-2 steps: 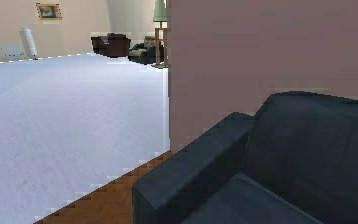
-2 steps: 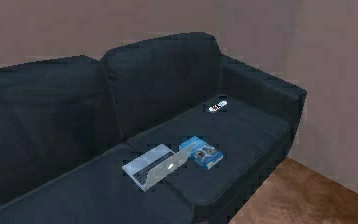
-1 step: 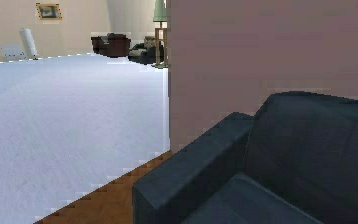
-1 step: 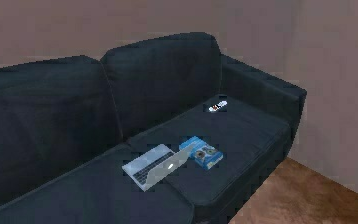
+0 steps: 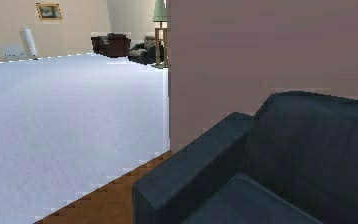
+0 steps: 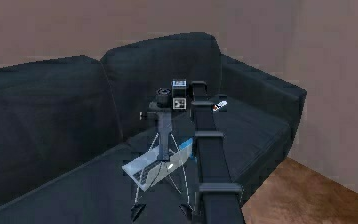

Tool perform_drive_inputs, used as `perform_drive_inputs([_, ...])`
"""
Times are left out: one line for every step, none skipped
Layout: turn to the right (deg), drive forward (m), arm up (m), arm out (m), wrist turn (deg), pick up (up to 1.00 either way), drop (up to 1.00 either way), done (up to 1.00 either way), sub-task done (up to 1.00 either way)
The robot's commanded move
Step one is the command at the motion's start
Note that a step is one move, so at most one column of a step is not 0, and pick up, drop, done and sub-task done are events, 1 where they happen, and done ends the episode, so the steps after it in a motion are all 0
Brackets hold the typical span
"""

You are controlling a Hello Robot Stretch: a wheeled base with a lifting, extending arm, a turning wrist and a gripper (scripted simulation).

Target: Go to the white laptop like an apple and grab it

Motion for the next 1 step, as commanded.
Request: perform_drive_inputs([0.0, 0.00, 0.00, 0.00, 45.0, 0.00, 0.00, 0.00, 0.00])
